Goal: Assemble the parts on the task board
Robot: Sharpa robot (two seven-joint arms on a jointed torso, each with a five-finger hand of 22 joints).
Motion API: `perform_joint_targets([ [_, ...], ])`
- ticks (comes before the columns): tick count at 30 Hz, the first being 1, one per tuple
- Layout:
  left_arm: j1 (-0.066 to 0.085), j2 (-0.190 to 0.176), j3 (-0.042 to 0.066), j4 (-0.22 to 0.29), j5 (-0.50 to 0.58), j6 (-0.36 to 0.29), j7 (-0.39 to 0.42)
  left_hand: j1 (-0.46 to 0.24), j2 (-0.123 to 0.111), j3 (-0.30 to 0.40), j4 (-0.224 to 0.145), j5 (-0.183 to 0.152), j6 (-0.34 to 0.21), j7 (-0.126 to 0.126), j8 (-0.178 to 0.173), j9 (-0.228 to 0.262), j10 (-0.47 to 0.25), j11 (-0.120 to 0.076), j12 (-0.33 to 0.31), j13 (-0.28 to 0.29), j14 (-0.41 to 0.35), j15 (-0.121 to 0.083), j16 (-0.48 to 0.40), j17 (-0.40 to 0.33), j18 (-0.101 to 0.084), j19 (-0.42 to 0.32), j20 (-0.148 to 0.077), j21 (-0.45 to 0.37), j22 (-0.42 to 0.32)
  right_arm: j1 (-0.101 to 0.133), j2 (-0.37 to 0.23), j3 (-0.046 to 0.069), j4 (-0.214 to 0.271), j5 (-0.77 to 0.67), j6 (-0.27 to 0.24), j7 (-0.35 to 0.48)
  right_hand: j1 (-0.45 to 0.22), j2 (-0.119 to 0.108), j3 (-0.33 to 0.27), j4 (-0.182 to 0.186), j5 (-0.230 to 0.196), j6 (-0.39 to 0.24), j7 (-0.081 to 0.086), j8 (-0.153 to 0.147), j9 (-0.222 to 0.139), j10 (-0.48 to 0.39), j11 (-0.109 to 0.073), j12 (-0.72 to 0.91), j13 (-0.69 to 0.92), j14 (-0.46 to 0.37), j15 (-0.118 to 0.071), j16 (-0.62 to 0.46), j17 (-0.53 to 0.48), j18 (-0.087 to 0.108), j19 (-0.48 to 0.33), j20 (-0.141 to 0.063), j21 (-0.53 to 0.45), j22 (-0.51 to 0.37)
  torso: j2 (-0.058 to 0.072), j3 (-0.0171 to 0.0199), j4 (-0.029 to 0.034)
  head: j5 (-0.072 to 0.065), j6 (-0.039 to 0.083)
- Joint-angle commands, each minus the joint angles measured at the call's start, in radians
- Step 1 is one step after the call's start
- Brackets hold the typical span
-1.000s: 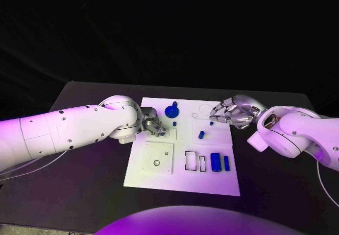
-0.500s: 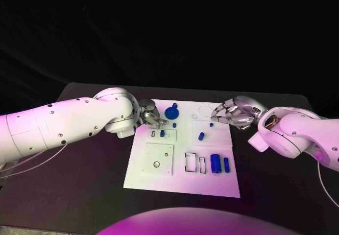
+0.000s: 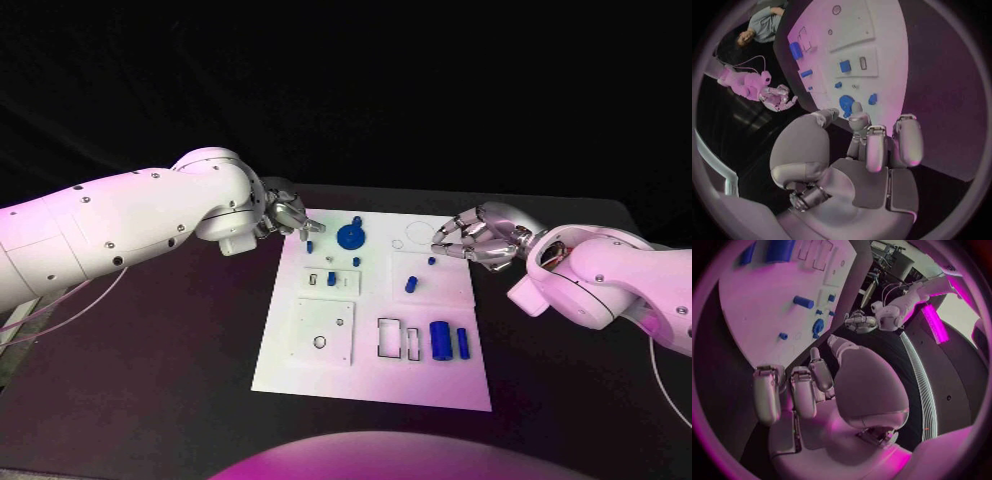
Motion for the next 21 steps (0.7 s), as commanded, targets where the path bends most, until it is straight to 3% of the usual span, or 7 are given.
perform_joint_targets([
  [1, 0.006, 0.019, 0.001, -0.04, -0.025, 0.077, -0.002, 0.01, 0.0, -0.007, -0.001, 0.001, -0.007, 0.001, -0.005, -0.002, -0.008, -0.001, -0.003, 0.0, 0.096, 0.006, -0.003, 0.232, 0.0, -0.005, -0.001, -0.003, 0.001, -0.002, 0.001, 0.0, -0.001, -0.01, 0.017, 0.006, -0.009, 0.003, 0.001, 0.006, -0.005, -0.008, -0.001, 0.006, 0.001, -0.005, -0.001, -0.003, 0.001, 0.092, -0.004, -0.006, 0.222, 0.01, 0.051, -0.003, -0.003, 0.153, 0.0, -0.0007, -0.0006, 0.003, 0.005],
  [6, 0.009, 0.049, -0.002, -0.103, -0.034, 0.089, 0.001, 0.013, 0.0, -0.009, -0.001, 0.001, -0.009, 0.001, -0.006, -0.003, -0.01, 0.0, -0.004, -0.002, 0.096, 0.007, -0.003, 0.232, 0.001, -0.006, 0.0, -0.004, -0.001, -0.002, 0.002, 0.0, 0.0, -0.01, 0.016, 0.007, -0.009, 0.003, 0.001, 0.006, -0.005, -0.008, -0.001, 0.006, 0.001, -0.005, -0.001, -0.003, 0.001, 0.092, -0.004, -0.006, 0.222, 0.01, 0.051, -0.003, -0.003, 0.153, 0.001, -0.0002, 0.0004, 0.006, 0.01],
  [11, 0.009, 0.079, -0.014, -0.161, -0.046, 0.096, 0.011, 0.02, 0.0, -0.017, 0.0, 0.001, -0.02, 0.007, -0.014, -0.009, -0.018, 0.005, -0.009, -0.011, 0.095, 0.01, -0.004, 0.23, 0.002, -0.009, 0.003, -0.008, -0.006, -0.003, 0.003, 0.0, 0.0, -0.01, 0.015, 0.008, -0.008, 0.003, 0.001, 0.007, -0.004, -0.009, -0.001, 0.007, 0.001, -0.005, -0.001, -0.003, 0.0, 0.092, -0.004, -0.006, 0.221, 0.01, 0.051, -0.003, -0.003, 0.153, 0.002, -0.0022, -0.0001, 0.009, 0.012],
  [21, 0.005, 0.125, -0.034, -0.233, -0.044, 0.099, 0.034, 0.031, 0.004, -0.038, 0.0, 0.0, -0.05, 0.023, -0.046, -0.03, -0.029, 0.018, -0.01, -0.02, 0.094, 0.022, -0.006, 0.228, 0.003, -0.012, 0.012, -0.012, -0.011, -0.004, 0.005, 0.0, 0.002, -0.008, 0.008, 0.014, -0.007, 0.003, 0.001, 0.007, -0.003, -0.009, -0.001, 0.008, 0.001, -0.005, -0.002, -0.003, 0.0, 0.092, -0.004, -0.006, 0.221, 0.01, 0.05, -0.003, -0.004, 0.152, 0.001, -0.0007, 0.0008, 0.008, 0.012],
])
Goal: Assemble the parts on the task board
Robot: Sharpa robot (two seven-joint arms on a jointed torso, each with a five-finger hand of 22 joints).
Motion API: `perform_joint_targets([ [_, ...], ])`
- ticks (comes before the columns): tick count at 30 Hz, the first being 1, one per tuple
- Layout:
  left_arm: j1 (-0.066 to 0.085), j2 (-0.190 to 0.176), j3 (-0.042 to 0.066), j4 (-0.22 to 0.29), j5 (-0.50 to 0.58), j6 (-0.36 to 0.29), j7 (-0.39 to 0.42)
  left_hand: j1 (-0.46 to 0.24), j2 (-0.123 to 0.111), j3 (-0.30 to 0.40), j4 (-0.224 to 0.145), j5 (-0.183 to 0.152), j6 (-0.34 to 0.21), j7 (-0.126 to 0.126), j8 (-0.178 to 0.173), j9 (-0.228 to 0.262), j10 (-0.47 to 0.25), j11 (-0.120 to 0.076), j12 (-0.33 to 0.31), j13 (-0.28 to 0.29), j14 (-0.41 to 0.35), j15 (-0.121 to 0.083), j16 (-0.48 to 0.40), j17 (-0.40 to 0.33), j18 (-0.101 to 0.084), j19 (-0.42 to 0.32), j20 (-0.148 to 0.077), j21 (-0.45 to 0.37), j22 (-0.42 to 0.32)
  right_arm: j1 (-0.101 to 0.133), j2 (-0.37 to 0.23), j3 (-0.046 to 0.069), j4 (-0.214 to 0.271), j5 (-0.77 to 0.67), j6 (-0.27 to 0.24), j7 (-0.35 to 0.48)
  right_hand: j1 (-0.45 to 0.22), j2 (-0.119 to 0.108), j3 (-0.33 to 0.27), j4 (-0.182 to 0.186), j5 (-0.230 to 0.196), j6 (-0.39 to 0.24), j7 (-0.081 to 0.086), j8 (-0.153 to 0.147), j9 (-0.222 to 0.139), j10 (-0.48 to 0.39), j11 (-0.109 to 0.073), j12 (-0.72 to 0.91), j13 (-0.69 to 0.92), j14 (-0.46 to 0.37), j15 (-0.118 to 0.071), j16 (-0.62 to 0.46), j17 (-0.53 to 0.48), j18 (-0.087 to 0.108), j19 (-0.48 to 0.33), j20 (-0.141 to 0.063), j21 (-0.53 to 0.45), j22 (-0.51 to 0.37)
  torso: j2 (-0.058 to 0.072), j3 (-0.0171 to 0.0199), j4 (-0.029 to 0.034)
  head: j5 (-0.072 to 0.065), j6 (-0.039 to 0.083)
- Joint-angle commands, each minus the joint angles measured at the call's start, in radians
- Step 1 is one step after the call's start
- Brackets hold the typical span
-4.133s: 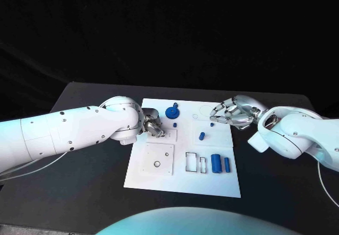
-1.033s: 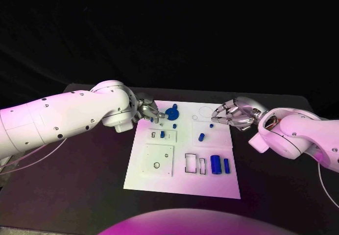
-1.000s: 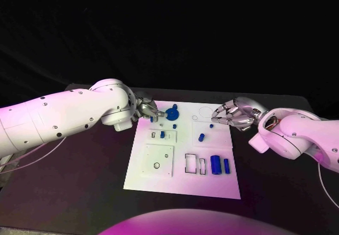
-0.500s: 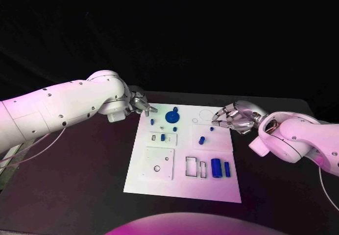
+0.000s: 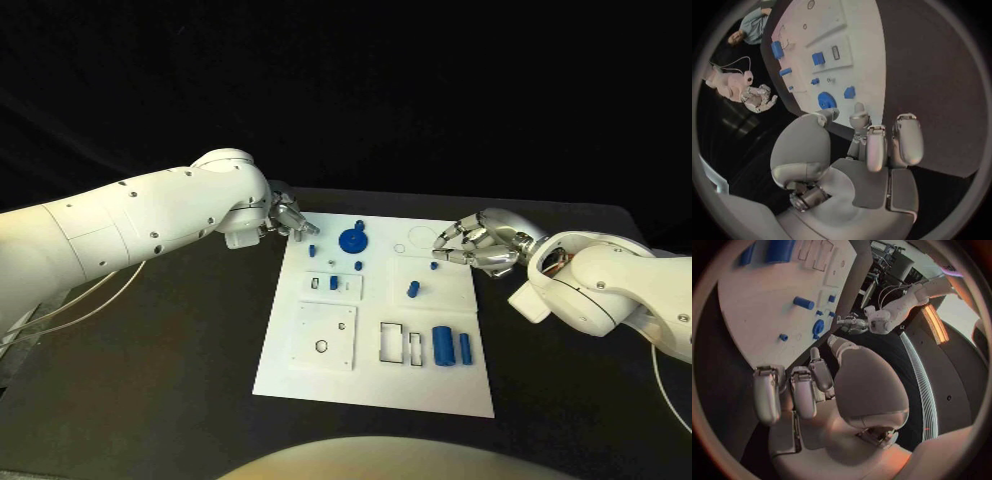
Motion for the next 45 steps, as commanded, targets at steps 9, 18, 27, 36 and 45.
perform_joint_targets([
  [9, -0.006, 0.034, -0.013, -0.04, 0.007, 0.027, 0.037, 0.011, 0.0, -0.013, 0.001, 0.0, -0.013, 0.002, -0.013, -0.006, -0.008, 0.005, 0.0, -0.002, 0.095, 0.009, -0.005, 0.228, 0.002, -0.004, 0.007, -0.004, 0.001, -0.002, 0.004, 0.0, 0.002, -0.009, 0.008, 0.014, -0.006, 0.004, 0.001, 0.007, -0.002, -0.009, -0.001, 0.005, 0.001, -0.005, -0.002, -0.003, 0.0, 0.091, -0.004, -0.006, 0.221, 0.01, 0.05, -0.003, -0.004, 0.151, 0.0, 0.0006, -0.0017, 0.002, -0.003],
  [18, -0.008, 0.042, -0.016, -0.047, 0.018, 0.044, 0.041, 0.012, 0.006, -0.014, 0.001, 0.0, -0.011, 0.003, -0.015, -0.008, -0.008, 0.006, 0.002, -0.001, 0.095, 0.01, -0.004, 0.23, 0.002, -0.004, 0.008, -0.003, 0.002, -0.002, 0.006, 0.0, 0.003, -0.011, 0.008, 0.013, -0.006, 0.004, 0.001, 0.007, -0.002, -0.009, -0.001, 0.005, 0.001, -0.005, -0.002, -0.003, 0.0, 0.091, -0.004, -0.006, 0.221, 0.01, 0.05, -0.003, -0.004, 0.151, -0.002, 0.0013, 0.0005, 0.001, -0.005],
  [27, -0.009, 0.049, -0.022, -0.056, 0.023, 0.064, 0.041, 0.019, 0.013, -0.014, -0.001, 0.002, -0.008, 0.004, -0.017, -0.011, -0.009, 0.007, 0.003, -0.002, 0.095, 0.012, -0.005, 0.23, 0.002, -0.004, 0.01, -0.004, 0.002, -0.002, 0.006, 0.0, 0.004, -0.011, 0.009, 0.013, -0.006, 0.004, 0.001, 0.007, -0.002, -0.009, -0.001, 0.005, 0.001, -0.005, -0.002, -0.003, 0.0, 0.091, -0.004, -0.006, 0.221, 0.01, 0.05, -0.003, -0.004, 0.151, -0.001, 0.001, -0.0005, 0.003, -0.007],
  [36, -0.01, 0.052, -0.026, -0.065, 0.025, 0.08, 0.039, 0.04, 0.025, -0.013, -0.002, 0.003, -0.003, 0.005, -0.021, -0.017, -0.011, 0.008, 0.005, -0.003, 0.095, 0.013, -0.004, 0.23, 0.003, -0.006, 0.012, -0.005, 0.001, -0.002, 0.005, 0.0, 0.005, -0.011, 0.01, 0.013, -0.006, 0.004, 0.001, 0.007, -0.002, -0.009, -0.001, 0.005, 0.001, -0.005, -0.002, -0.003, 0.0, 0.091, -0.004, -0.006, 0.221, 0.01, 0.05, -0.003, -0.004, 0.151, -0.001, 0.0013, -0.0004, 0.002, -0.01],
  [45, -0.011, 0.054, -0.027, -0.065, 0.03, 0.081, 0.04, 0.065, 0.04, -0.01, -0.003, 0.004, 0.004, 0.005, -0.023, -0.021, -0.013, 0.008, 0.008, -0.004, 0.095, 0.014, -0.004, 0.23, 0.003, -0.006, 0.014, -0.005, 0.002, -0.002, 0.005, 0.0, 0.005, -0.012, 0.01, 0.012, -0.006, 0.004, 0.001, 0.007, -0.002, -0.009, -0.001, 0.005, 0.001, -0.005, -0.002, -0.003, 0.0, 0.091, -0.004, -0.006, 0.221, 0.01, 0.05, -0.003, -0.004, 0.151, -0.002, 0.0016, -0.0003, 0.003, -0.016],
])
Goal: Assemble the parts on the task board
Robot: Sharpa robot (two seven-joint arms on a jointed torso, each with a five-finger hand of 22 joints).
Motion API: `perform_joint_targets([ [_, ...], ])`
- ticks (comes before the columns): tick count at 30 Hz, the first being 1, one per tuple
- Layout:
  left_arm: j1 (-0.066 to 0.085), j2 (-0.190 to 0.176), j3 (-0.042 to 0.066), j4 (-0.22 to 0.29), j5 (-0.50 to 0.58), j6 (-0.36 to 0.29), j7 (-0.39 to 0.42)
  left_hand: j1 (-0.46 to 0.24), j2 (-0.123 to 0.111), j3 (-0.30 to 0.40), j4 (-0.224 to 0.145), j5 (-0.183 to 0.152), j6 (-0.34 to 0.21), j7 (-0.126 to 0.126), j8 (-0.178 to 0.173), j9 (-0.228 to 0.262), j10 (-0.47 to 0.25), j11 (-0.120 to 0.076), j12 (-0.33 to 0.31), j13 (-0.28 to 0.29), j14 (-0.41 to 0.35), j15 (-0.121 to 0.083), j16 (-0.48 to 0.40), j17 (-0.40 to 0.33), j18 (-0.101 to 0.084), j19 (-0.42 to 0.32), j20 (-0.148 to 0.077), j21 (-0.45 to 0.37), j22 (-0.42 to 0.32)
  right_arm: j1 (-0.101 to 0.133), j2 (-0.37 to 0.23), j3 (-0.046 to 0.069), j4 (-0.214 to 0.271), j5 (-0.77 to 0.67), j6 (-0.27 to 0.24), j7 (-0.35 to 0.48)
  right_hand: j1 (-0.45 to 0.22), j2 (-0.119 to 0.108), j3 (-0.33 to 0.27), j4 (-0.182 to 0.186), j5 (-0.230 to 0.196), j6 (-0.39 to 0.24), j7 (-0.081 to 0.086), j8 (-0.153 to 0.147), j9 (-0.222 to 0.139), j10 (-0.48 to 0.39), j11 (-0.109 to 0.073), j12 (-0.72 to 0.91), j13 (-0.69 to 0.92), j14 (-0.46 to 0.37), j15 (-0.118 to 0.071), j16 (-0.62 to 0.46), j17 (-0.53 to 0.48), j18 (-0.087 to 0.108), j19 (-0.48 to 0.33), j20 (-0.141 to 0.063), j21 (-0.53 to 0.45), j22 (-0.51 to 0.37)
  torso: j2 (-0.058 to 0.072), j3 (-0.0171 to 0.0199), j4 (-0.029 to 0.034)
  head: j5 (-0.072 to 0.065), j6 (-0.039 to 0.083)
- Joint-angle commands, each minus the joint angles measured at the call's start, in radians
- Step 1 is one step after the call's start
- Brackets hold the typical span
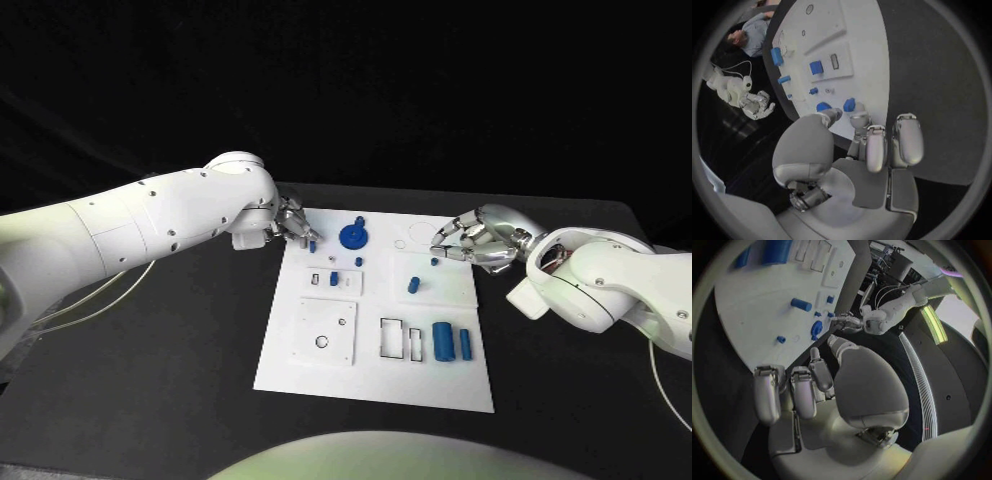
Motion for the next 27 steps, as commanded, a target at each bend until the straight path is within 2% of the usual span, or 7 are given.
perform_joint_targets([
  [1, 0.0, 0.003, 0.0, 0.001, 0.013, 0.02, 0.01, 0.013, 0.002, -0.001, -0.005, 0.004, 0.008, 0.001, -0.006, -0.002, -0.007, 0.002, 0.004, 0.0, 0.095, 0.007, -0.004, 0.23, 0.003, 0.0, 0.008, -0.005, 0.001, -0.001, 0.0, 0.0, 0.002, -0.011, 0.011, 0.007, -0.006, 0.004, 0.001, 0.007, -0.002, -0.009, -0.001, 0.005, 0.002, -0.005, -0.002, -0.003, 0.0, 0.091, -0.004, -0.006, 0.221, 0.01, 0.05, -0.003, -0.004, 0.152, -0.001, 0.0007, 0.0002, 0.001, -0.003],
  [14, 0.0, 0.002, -0.001, 0.008, 0.03, 0.012, 0.011, 0.054, 0.02, 0.004, -0.007, 0.004, 0.015, -0.002, -0.005, -0.006, -0.008, 0.0, 0.008, -0.002, 0.095, 0.005, -0.005, 0.229, 0.003, -0.001, 0.007, -0.006, 0.0, -0.001, 0.001, 0.0, 0.001, -0.011, 0.014, 0.005, -0.004, 0.005, 0.001, 0.008, 0.0, -0.01, -0.001, 0.007, 0.002, -0.003, -0.002, -0.002, 0.001, 0.092, -0.005, -0.006, 0.222, 0.01, 0.051, -0.004, -0.004, 0.152, -0.001, 0.0005, -0.0004, 0.001, -0.004],
  [27, 0.0, 0.003, -0.001, 0.006, 0.04, 0.014, 0.011, 0.175, 0.052, 0.04, -0.023, 0.0, 0.011, -0.006, 0.003, -0.01, -0.014, -0.004, 0.01, -0.012, 0.094, 0.002, -0.005, 0.228, 0.004, -0.003, 0.004, -0.007, -0.001, -0.001, 0.0, 0.0, 0.001, -0.011, 0.016, 0.003, -0.004, 0.007, 0.001, 0.009, 0.0, -0.01, -0.001, 0.009, 0.002, -0.003, -0.002, -0.002, 0.001, 0.092, -0.005, -0.006, 0.221, 0.01, 0.051, -0.004, -0.004, 0.152, -0.001, 0.0004, 0.0002, 0.001, -0.007],
])
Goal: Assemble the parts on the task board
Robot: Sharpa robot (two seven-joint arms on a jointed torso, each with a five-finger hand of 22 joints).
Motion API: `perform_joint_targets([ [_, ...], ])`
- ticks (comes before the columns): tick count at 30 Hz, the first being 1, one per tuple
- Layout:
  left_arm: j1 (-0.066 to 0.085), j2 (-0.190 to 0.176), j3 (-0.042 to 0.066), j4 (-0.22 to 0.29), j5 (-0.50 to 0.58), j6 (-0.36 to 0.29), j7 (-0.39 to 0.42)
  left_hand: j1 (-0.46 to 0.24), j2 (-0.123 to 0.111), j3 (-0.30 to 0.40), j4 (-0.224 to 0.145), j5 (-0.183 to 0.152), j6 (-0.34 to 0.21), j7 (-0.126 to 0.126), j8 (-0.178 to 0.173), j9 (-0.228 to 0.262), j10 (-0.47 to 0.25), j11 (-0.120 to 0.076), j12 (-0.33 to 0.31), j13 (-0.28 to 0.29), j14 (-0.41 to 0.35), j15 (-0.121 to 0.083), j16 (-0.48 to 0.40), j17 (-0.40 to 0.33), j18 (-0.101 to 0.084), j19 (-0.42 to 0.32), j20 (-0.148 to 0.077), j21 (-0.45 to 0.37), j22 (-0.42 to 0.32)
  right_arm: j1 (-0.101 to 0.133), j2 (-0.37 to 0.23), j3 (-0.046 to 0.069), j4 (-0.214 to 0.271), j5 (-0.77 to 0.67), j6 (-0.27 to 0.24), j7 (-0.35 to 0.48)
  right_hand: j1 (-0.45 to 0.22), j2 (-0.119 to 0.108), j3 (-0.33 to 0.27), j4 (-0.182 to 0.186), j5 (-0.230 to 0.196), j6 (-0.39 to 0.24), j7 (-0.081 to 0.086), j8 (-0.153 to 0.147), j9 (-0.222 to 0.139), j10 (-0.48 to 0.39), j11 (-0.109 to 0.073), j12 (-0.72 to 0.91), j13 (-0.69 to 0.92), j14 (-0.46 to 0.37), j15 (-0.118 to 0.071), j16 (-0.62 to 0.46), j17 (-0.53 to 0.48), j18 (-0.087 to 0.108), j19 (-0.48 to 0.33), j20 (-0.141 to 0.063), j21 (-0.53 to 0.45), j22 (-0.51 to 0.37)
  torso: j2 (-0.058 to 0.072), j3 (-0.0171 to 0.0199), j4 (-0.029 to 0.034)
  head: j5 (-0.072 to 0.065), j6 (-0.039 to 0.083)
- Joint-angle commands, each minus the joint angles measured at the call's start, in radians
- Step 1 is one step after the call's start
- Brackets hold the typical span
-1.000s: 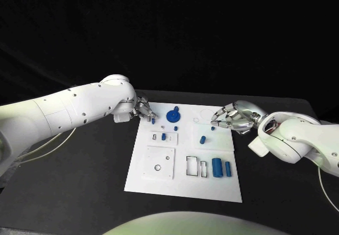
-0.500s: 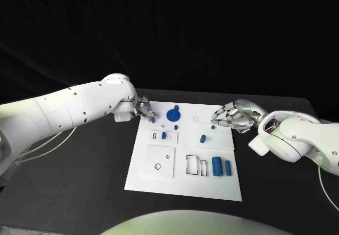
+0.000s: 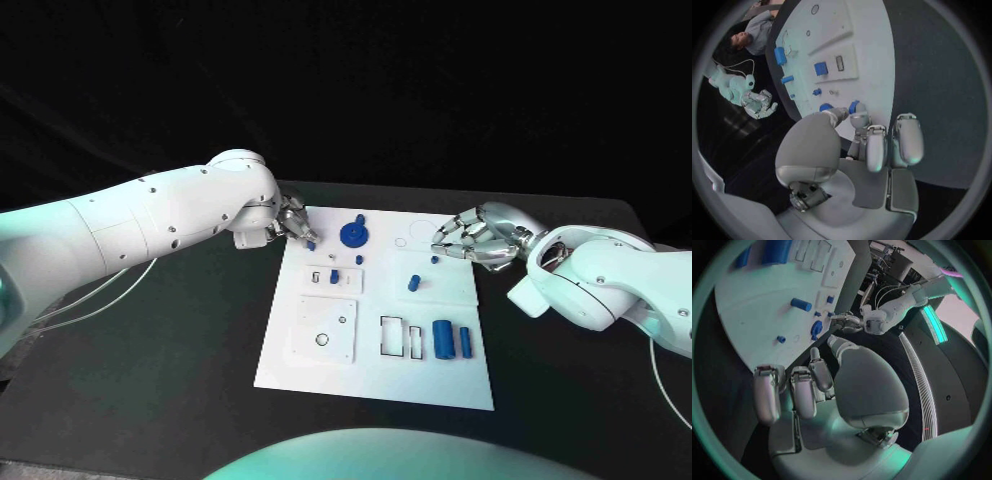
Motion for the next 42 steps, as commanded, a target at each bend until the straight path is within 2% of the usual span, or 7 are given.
perform_joint_targets([
  [1, 0.0, 0.002, 0.0, 0.0, 0.012, 0.011, 0.009, 0.029, 0.005, 0.015, -0.006, -0.002, -0.002, -0.003, 0.003, -0.002, -0.008, 0.003, 0.006, -0.003, 0.094, 0.001, -0.005, 0.228, 0.004, -0.003, 0.004, -0.004, -0.001, -0.001, 0.0, 0.0, 0.001, -0.01, 0.016, 0.003, -0.004, 0.007, -0.002, 0.006, 0.001, -0.007, 0.003, 0.005, 0.001, -0.003, -0.002, -0.002, 0.001, 0.092, -0.005, -0.006, 0.221, 0.01, 0.051, -0.004, -0.004, 0.151, 0.0, -0.0004, 0.0001, 0.0, -0.001],
  [11, 0.0, -0.003, -0.001, 0.001, 0.031, -0.003, 0.016, 0.104, 0.012, 0.12, -0.049, -0.002, -0.01, -0.002, 0.027, 0.006, -0.007, 0.002, 0.01, -0.007, 0.095, 0.001, -0.003, 0.231, 0.004, -0.002, 0.004, -0.003, 0.003, -0.001, -0.001, 0.0, 0.001, -0.01, 0.018, 0.002, -0.005, 0.007, -0.003, 0.007, 0.001, -0.007, 0.003, 0.005, 0.002, -0.002, -0.002, -0.001, 0.002, 0.091, -0.005, -0.007, 0.22, 0.01, 0.05, -0.004, -0.005, 0.15, 0.0, 0.0002, 0.0, -0.001, -0.002],
  [19, 0.0, -0.043, 0.001, 0.045, 0.124, -0.06, 0.041, 0.075, -0.025, 0.292, -0.113, -0.005, -0.016, -0.004, 0.081, 0.029, 0.01, -0.002, 0.019, -0.009, 0.097, -0.001, -0.001, 0.234, 0.003, 0.0, 0.002, -0.001, 0.008, -0.001, -0.002, 0.0, 0.001, -0.011, 0.02, 0.001, -0.005, 0.007, -0.003, 0.007, 0.001, -0.007, 0.003, 0.005, 0.002, -0.002, -0.002, -0.001, 0.002, 0.091, -0.005, -0.007, 0.22, 0.01, 0.05, -0.004, -0.005, 0.15, -0.001, 0.0004, 0.0008, 0.001, -0.002],
  [25, 0.0, -0.097, 0.002, 0.114, 0.2, -0.102, 0.066, 0.023, -0.045, 0.383, -0.166, -0.004, -0.008, -0.01, 0.1, 0.031, 0.018, -0.006, 0.017, -0.021, 0.099, -0.005, 0.003, 0.242, 0.002, 0.005, -0.002, 0.003, 0.017, -0.001, -0.003, 0.0, 0.0, -0.011, 0.02, 0.0, -0.005, 0.007, -0.003, 0.007, 0.001, -0.007, 0.003, 0.005, 0.002, -0.002, -0.002, -0.001, 0.002, 0.091, -0.005, -0.007, 0.22, 0.01, 0.05, -0.004, -0.005, 0.15, -0.001, 0.0005, 0.0005, 0.001, -0.003],
  [30, -0.001, -0.149, 0.003, 0.194, 0.217, -0.142, 0.098, -0.004, -0.056, 0.419, -0.195, -0.002, 0.0, -0.013, 0.107, 0.03, 0.027, -0.01, 0.024, -0.014, 0.101, -0.008, 0.007, 0.248, 0.0, 0.009, -0.004, 0.008, 0.025, -0.001, -0.004, 0.0, 0.0, -0.011, 0.02, 0.0, -0.005, 0.007, -0.003, 0.007, 0.001, -0.007, 0.003, 0.005, 0.002, -0.002, -0.002, -0.001, 0.002, 0.091, -0.005, -0.007, 0.22, 0.01, 0.05, -0.004, -0.005, 0.15, -0.001, 0.0001, 0.0005, 0.002, -0.002],
  [37, -0.016, -0.211, 0.003, 0.292, 0.158, -0.166, 0.128, -0.021, -0.064, 0.44, -0.213, 0.001, 0.007, -0.015, 0.11, 0.028, 0.036, -0.012, 0.033, -0.003, 0.103, -0.01, 0.01, 0.253, -0.001, 0.013, -0.006, 0.012, 0.032, -0.001, -0.006, 0.0, 0.0, -0.011, 0.02, 0.0, -0.006, 0.008, -0.004, 0.01, 0.002, -0.007, 0.002, 0.007, 0.002, -0.002, -0.002, -0.001, 0.002, 0.091, -0.005, -0.007, 0.22, 0.01, 0.05, -0.004, -0.005, 0.151, -0.001, 0.0003, 0.0018, 0.003, -0.004],
  [42, -0.032, -0.233, 0.003, 0.329, 0.073, -0.171, 0.145, -0.026, -0.068, 0.448, -0.22, 0.001, 0.01, -0.017, 0.111, 0.027, 0.038, -0.013, 0.033, -0.003, 0.104, -0.011, 0.012, 0.256, -0.002, 0.015, -0.007, 0.014, 0.037, -0.001, -0.006, 0.0, -0.002, -0.011, 0.02, 0.0, -0.006, 0.008, -0.004, 0.01, 0.002, -0.007, 0.002, 0.007, 0.002, -0.002, -0.002, -0.001, 0.002, 0.091, -0.005, -0.007, 0.22, 0.01, 0.05, -0.004, -0.005, 0.151, 0.0, -0.0005, 0.0023, 0.005, -0.004],
])
